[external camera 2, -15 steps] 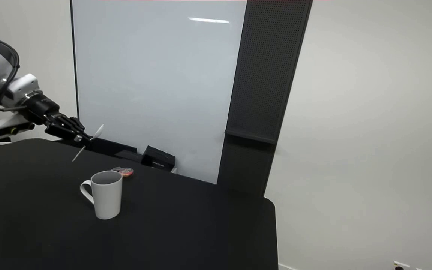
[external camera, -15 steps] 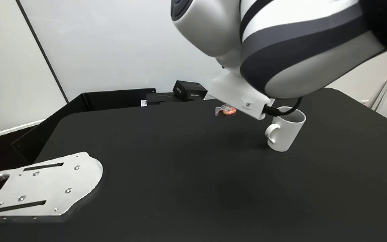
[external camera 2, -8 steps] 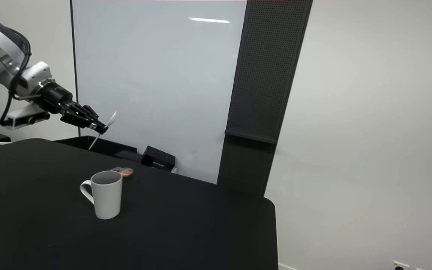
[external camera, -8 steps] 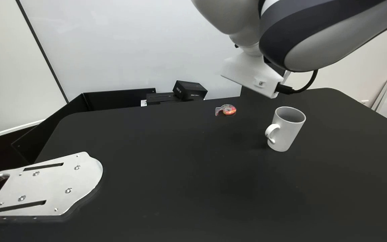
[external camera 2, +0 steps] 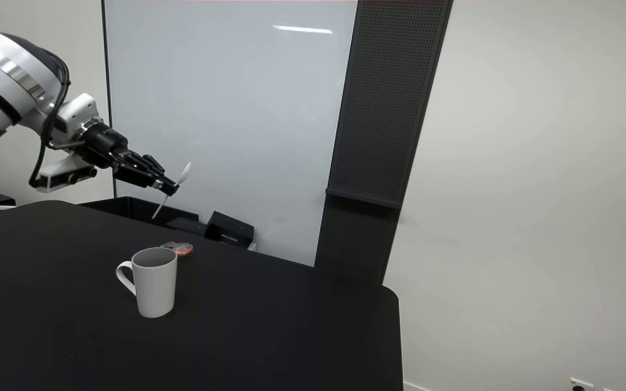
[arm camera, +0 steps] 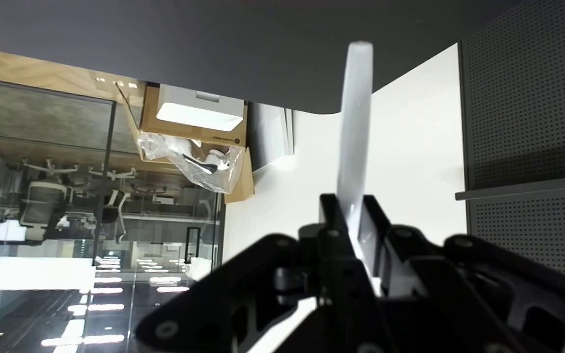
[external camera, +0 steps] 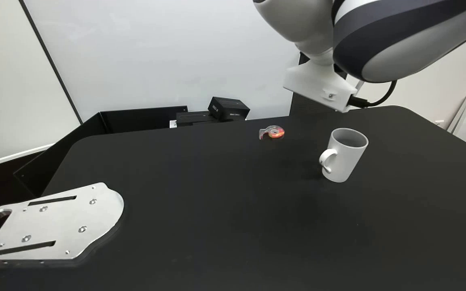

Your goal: Put the spoon in the cup

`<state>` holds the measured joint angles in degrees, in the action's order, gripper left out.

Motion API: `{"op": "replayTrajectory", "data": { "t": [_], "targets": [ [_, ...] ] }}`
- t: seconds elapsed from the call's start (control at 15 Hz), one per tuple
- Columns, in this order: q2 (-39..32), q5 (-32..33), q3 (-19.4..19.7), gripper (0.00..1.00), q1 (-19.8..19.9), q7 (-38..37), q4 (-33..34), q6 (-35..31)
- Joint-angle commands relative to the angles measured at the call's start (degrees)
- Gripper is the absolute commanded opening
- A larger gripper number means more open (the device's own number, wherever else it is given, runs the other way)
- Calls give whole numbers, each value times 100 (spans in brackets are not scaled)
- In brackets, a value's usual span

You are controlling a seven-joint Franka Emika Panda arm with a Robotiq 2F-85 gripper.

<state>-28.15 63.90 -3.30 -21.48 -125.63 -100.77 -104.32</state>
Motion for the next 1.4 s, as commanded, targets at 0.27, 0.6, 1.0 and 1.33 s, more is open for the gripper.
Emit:
{"op": "replayTrajectory", "data": {
  "t": [0.27, 0.6, 1.0, 1.33],
  "targets": [
    [108, 45, -160, 3, 279, -357, -405, 46],
    [60, 87, -216, 3, 313, -411, -620, -14],
    [-127, 278, -203, 3, 348, -578, -638, -274],
    [-353, 440, -180, 3, 479, -736, -501, -510]
  ]
}}
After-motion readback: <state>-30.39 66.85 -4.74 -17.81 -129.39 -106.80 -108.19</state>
